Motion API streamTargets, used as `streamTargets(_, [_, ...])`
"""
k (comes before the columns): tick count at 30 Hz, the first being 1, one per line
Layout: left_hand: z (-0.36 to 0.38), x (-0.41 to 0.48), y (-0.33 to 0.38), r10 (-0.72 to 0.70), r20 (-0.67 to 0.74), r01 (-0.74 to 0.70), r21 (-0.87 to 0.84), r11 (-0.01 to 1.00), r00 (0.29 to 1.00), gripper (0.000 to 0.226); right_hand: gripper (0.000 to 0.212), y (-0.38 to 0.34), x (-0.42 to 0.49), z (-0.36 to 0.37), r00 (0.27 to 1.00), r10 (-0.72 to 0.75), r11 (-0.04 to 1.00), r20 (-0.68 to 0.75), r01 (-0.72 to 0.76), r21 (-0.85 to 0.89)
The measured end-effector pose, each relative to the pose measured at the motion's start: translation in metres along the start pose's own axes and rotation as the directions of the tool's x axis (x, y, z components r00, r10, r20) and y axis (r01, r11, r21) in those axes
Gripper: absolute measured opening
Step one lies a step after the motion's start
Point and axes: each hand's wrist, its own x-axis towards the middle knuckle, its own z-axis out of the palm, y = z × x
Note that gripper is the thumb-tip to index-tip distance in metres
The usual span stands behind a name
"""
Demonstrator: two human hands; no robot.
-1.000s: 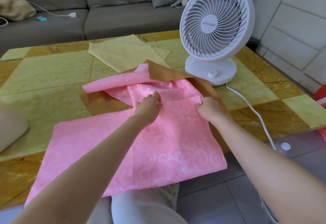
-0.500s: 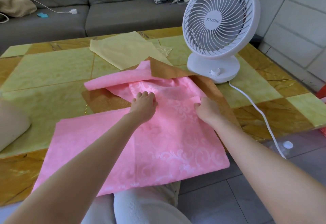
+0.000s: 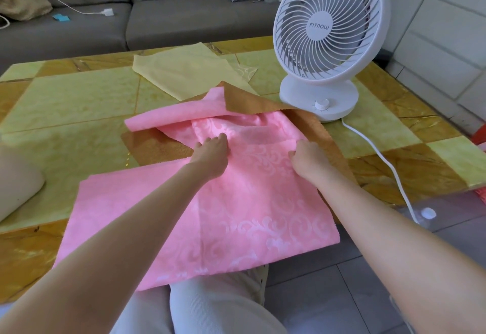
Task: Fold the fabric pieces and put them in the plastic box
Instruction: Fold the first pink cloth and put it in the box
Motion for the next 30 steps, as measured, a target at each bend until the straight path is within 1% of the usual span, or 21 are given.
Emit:
streamTargets(4, [0.001,0.002,-0.001,-0.008,-0.042,0.008,-0.002,1.000,0.999,0.018,0.037,-0.010,-0.004,-0.002,0.998,0.064,0.995,-0.011,-0.065,-0.078])
streamTargets(5, [0.002,0.000,-0.001,-0.007,-0.067,0.007,-0.008,1.000,0.998,0.021,0.039,-0.015,-0.008,-0.002,0.998,0.042,0.991,-0.038,-0.047,-0.124])
streamTargets(6, [0.002,-0.002,-0.001,-0.007,-0.093,0.006,-0.020,1.000,0.996,0.024,0.040,-0.021,-0.013,-0.003,0.998,-0.010,0.987,-0.068,-0.001,-0.159])
streamTargets(8, [0.002,-0.009,0.000,-0.016,-0.143,0.009,-0.051,0.999,0.990,0.026,0.040,-0.034,-0.028,-0.001,0.984,-0.156,0.981,-0.088,0.144,-0.129])
streamTargets(11, [0.005,-0.030,-0.006,-0.040,-0.188,0.021,-0.102,0.995,0.981,0.027,0.040,-0.056,-0.058,0.007,0.937,-0.349,0.937,-0.012,0.348,-0.039])
streamTargets(13, [0.010,-0.050,-0.018,-0.058,-0.181,0.031,-0.146,0.989,0.982,0.027,0.040,-0.066,-0.077,0.016,0.905,-0.423,0.905,0.038,0.424,-0.030])
streamTargets(15, [0.016,-0.072,-0.037,-0.095,-0.165,0.067,-0.166,0.984,0.982,0.027,0.041,-0.073,-0.091,0.023,0.883,-0.461,0.885,0.092,0.465,-0.033])
streamTargets(17, [0.019,-0.091,-0.062,-0.161,-0.135,0.138,-0.161,0.977,0.978,0.027,0.040,-0.078,-0.099,0.029,0.866,-0.472,0.874,0.163,0.484,-0.042])
streamTargets(19, [0.019,-0.109,-0.088,-0.235,-0.098,0.219,-0.153,0.964,0.967,0.030,0.035,-0.084,-0.103,0.035,0.849,-0.460,0.869,0.260,0.490,-0.064])
streamTargets(22, [0.016,-0.128,-0.123,-0.313,-0.072,0.300,-0.148,0.942,0.947,0.033,0.027,-0.092,-0.102,0.041,0.843,-0.383,0.871,0.378,0.466,-0.157])
streamTargets(24, [0.012,-0.136,-0.141,-0.351,-0.067,0.337,-0.165,0.927,0.934,0.034,0.027,-0.098,-0.097,0.043,0.861,-0.340,0.871,0.379,0.440,-0.220])
streamTargets(26, [0.008,-0.140,-0.159,-0.370,-0.064,0.355,-0.173,0.919,0.927,0.035,0.028,-0.109,-0.091,0.046,0.880,-0.333,0.874,0.339,0.422,-0.238])
streamTargets(28, [0.005,-0.140,-0.174,-0.362,-0.060,0.346,-0.177,0.921,0.930,0.034,0.031,-0.123,-0.084,0.049,0.878,-0.366,0.878,0.308,0.435,-0.198])
streamTargets(30, [0.002,-0.137,-0.185,-0.349,-0.060,0.331,-0.207,0.921,0.935,0.032,0.036,-0.140,-0.075,0.053,0.851,-0.421,0.867,0.315,0.479,-0.136])
